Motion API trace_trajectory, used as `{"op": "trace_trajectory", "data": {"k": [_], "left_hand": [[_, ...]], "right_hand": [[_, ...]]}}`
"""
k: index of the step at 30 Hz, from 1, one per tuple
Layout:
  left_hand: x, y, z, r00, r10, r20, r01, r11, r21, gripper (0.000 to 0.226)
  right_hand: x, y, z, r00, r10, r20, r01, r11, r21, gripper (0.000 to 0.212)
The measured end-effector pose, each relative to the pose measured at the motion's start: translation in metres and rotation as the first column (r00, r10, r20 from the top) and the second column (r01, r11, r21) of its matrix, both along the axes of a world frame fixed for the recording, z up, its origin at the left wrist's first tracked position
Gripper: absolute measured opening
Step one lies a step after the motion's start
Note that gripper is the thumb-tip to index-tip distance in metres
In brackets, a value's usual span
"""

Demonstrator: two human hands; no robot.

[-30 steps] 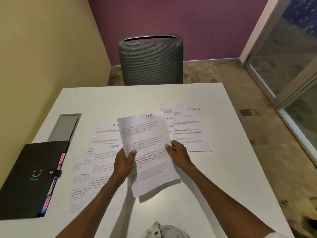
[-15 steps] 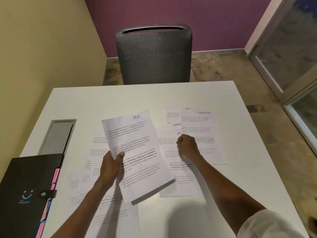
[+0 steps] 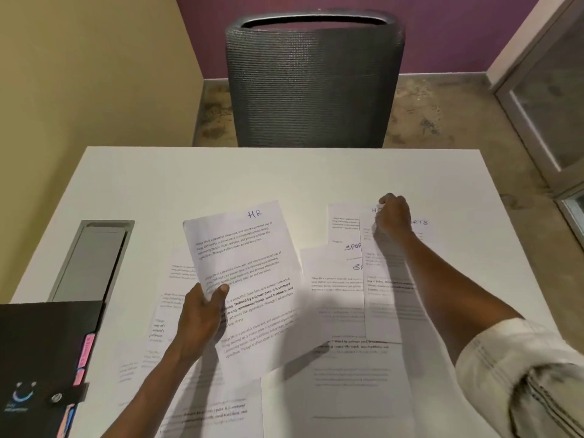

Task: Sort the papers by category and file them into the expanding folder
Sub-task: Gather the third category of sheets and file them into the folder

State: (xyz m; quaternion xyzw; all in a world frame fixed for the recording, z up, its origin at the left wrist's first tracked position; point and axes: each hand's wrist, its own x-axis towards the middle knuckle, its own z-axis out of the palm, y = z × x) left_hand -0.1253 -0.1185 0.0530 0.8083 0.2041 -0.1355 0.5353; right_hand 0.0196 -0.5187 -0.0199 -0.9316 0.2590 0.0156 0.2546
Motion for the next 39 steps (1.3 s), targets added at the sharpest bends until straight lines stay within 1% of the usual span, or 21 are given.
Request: {"op": "trace_trajectory", "data": {"k": [1, 3, 5, 7, 10, 14, 16, 18, 20, 23, 27, 30, 33, 34, 36, 39], "left_hand": [[0.005, -0.002, -0.001, 1.000, 0.007, -0.003, -0.007, 1.000, -0.009, 0.023], [0.014, -0.006, -0.003, 1.000, 0.018, -0.009, -0.018, 1.000, -0.021, 0.023], [0.022, -0.009, -0.007, 1.000, 0.004, -0.007, -0.004, 1.000, -0.007, 0.022], [0.027, -0.012, -0.011, 1.000, -0.001, -0.006, 0.001, 1.000, -0.004, 0.024], [0.032, -0.020, -0.014, 1.000, -0.012, -0.006, 0.012, 1.000, -0.010, 0.029], [0.033, -0.027, -0.014, 0.999, -0.024, -0.036, 0.021, 0.997, -0.071, 0.030], [0.033, -0.029, -0.014, 0.999, -0.020, -0.049, 0.017, 0.997, -0.069, 0.032], [0.032, -0.031, -0.014, 0.998, -0.022, -0.064, 0.016, 0.995, -0.098, 0.035], [0.032, -0.032, -0.015, 0.998, -0.024, -0.062, 0.017, 0.994, -0.108, 0.034], [0.033, -0.032, -0.018, 0.999, -0.024, -0.040, 0.022, 0.998, -0.060, 0.035], [0.034, -0.029, -0.023, 0.997, -0.027, -0.067, 0.021, 0.996, -0.086, 0.038], [0.036, -0.026, -0.025, 0.998, -0.032, -0.060, 0.029, 0.998, -0.058, 0.037], [0.037, -0.026, -0.022, 0.998, -0.036, -0.045, 0.033, 0.998, -0.060, 0.034], [0.037, -0.026, -0.020, 0.999, -0.028, -0.036, 0.026, 0.998, -0.064, 0.032], [0.039, -0.025, -0.018, 1.000, -0.018, -0.004, 0.018, 0.998, -0.055, 0.027], [0.039, -0.020, -0.012, 1.000, -0.008, 0.027, 0.010, 0.998, -0.057, 0.017]], "right_hand": [[0.004, -0.009, -0.004, 1.000, 0.004, -0.015, -0.004, 0.999, -0.036, 0.033], [0.010, -0.026, -0.009, 0.995, 0.021, -0.097, -0.028, 0.997, -0.075, 0.036], [0.014, -0.041, -0.014, 0.980, 0.088, -0.178, -0.109, 0.988, -0.112, 0.037], [0.013, -0.047, -0.016, 0.967, 0.142, -0.211, -0.174, 0.975, -0.139, 0.040], [0.014, -0.050, -0.019, 0.964, 0.158, -0.212, -0.198, 0.963, -0.181, 0.037], [0.016, -0.046, -0.017, 0.950, 0.174, -0.259, -0.235, 0.946, -0.224, 0.024], [0.017, -0.043, -0.016, 0.942, 0.201, -0.270, -0.272, 0.927, -0.257, 0.027], [0.018, -0.042, -0.016, 0.936, 0.258, -0.238, -0.316, 0.914, -0.253, 0.030], [0.018, -0.044, -0.018, 0.930, 0.311, -0.194, -0.353, 0.902, -0.247, 0.026], [0.018, -0.046, -0.018, 0.913, 0.360, -0.191, -0.400, 0.880, -0.255, 0.022], [0.018, -0.044, -0.012, 0.890, 0.373, -0.260, -0.428, 0.882, -0.198, 0.024], [0.015, -0.044, -0.007, 0.867, 0.374, -0.330, -0.443, 0.882, -0.163, 0.026], [0.015, -0.044, 0.002, 0.853, 0.324, -0.409, -0.399, 0.910, -0.113, 0.028], [0.016, -0.046, 0.006, 0.861, 0.312, -0.402, -0.373, 0.924, -0.081, 0.024], [0.017, -0.050, 0.016, 0.897, 0.302, -0.323, -0.322, 0.947, -0.009, 0.014], [0.014, -0.055, 0.039, 0.942, 0.301, -0.150, -0.288, 0.952, 0.103, 0.017]]}}
